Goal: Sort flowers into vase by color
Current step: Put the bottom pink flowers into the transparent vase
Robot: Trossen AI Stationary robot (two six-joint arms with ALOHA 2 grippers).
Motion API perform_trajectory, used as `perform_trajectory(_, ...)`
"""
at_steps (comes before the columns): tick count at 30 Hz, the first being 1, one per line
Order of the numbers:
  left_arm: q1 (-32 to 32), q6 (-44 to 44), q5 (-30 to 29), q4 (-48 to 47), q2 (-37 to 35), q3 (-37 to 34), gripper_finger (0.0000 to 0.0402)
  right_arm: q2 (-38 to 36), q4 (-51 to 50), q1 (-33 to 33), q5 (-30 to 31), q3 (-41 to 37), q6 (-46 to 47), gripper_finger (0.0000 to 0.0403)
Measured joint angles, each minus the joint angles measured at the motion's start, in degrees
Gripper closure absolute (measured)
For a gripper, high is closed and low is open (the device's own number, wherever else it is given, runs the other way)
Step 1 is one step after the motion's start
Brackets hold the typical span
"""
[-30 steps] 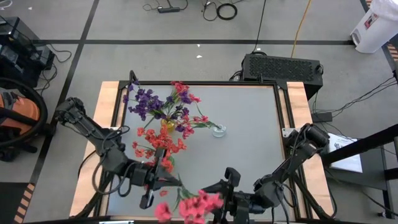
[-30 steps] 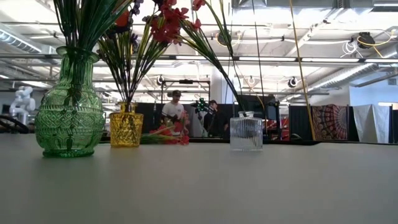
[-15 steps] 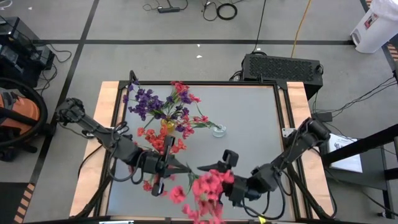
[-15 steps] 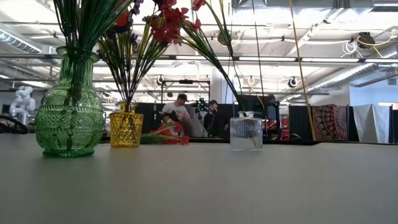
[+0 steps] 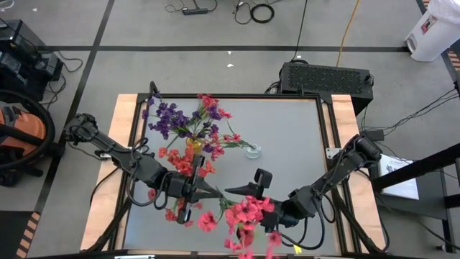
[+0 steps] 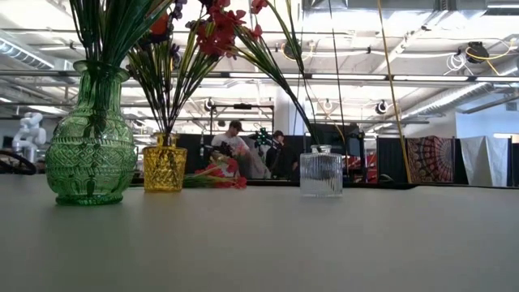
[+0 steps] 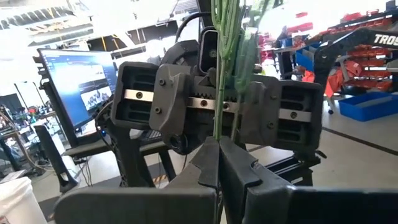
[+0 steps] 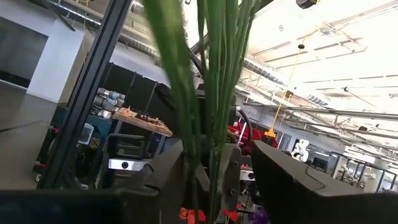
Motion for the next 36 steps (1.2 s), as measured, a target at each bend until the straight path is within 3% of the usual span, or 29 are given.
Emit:
perform_trajectory(6, -0.30, -0.02, 0.00, -0.24, 0.00, 0.00, 0.0395, 0.00, 0.02, 0.05, 0.33, 0.00, -0.06, 0.0287)
perform_trajectory(13, -0.35, 0.17, -0.16, -1.50, 0.00, 0.00, 0.0385, 0.00, 0.17, 0.12, 3.27, 0.00, -1.76, 0.0390)
perform_trajectory(17, -0.43, 0.20, -0.23, -1.89, 0.00, 0.00, 0.0346, 0.00, 0.32, 0.14, 4.50, 0.00, -1.78, 0.0396)
perform_trajectory(23, -1.36, 2.07, -3.07, -3.74, -1.61, 0.00, 0.0290, 0.00, 2.23, 1.97, 12.46, 0.00, -8.38, 0.0400)
perform_trajectory(33, -9.72, 7.91, -12.42, -9.43, -9.69, 0.00, 0.0281, -2.97, 4.61, 6.91, 30.29, 0.00, -21.81, 0.0402)
perform_trajectory(36, -13.30, 7.41, -17.74, -13.87, -13.00, 0.02, 0.0281, -3.72, 4.52, 7.66, 35.81, 0.00, -24.93, 0.0402)
